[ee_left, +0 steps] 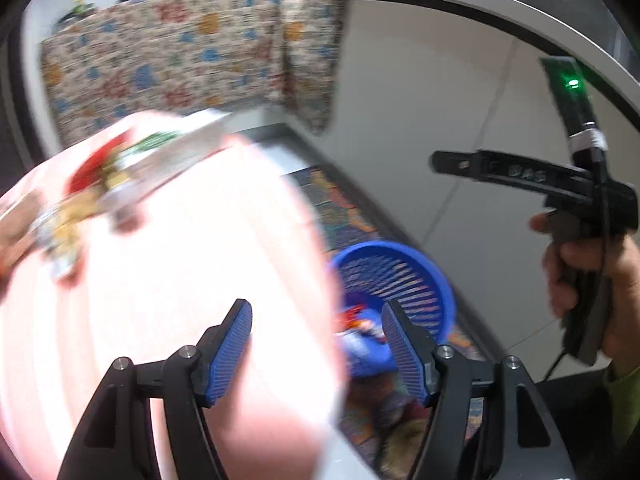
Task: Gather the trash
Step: 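Return both tools to the table and approach the crushed orange can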
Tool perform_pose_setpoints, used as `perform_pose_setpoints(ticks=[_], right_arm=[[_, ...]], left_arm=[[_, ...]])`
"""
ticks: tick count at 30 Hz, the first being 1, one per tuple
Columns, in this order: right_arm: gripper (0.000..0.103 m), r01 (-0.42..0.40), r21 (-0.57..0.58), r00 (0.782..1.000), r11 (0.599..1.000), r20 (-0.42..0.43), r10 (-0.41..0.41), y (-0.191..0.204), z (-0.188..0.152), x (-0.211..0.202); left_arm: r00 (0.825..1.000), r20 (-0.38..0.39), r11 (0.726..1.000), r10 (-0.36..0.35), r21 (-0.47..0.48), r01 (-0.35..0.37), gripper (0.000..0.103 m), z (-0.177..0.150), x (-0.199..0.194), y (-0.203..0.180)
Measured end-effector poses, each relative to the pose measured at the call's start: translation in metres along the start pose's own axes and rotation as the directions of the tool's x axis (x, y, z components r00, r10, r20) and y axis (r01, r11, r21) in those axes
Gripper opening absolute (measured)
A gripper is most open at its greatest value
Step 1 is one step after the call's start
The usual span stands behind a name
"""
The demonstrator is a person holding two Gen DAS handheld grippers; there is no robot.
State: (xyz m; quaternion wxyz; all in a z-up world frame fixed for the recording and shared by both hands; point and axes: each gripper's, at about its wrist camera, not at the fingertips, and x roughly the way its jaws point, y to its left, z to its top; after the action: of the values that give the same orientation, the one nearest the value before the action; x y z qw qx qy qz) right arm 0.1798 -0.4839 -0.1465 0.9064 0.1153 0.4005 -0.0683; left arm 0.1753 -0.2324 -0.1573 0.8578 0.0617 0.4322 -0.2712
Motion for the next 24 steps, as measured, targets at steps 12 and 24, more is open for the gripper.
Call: perform_pose_setpoints(ticks=[12,24], right_arm=[[0.087,-0.293,-0.391,0.956,0.872,-0.131,0.262,0.189,-0.049,0.023],[0.087,-0.342,-0.507,0.939,0.791,-0.205,0.275,0.263,-0.074,0.050]], left_arm=[[0.946,-0.060,0.925,0.318,-0.200,-0.324,0.069,-0.065,-0.052,0.143],[0.923,-0.075,0.872,0.378,-0.306,-0.382,0.079,-0.081,-0.071,0.218]])
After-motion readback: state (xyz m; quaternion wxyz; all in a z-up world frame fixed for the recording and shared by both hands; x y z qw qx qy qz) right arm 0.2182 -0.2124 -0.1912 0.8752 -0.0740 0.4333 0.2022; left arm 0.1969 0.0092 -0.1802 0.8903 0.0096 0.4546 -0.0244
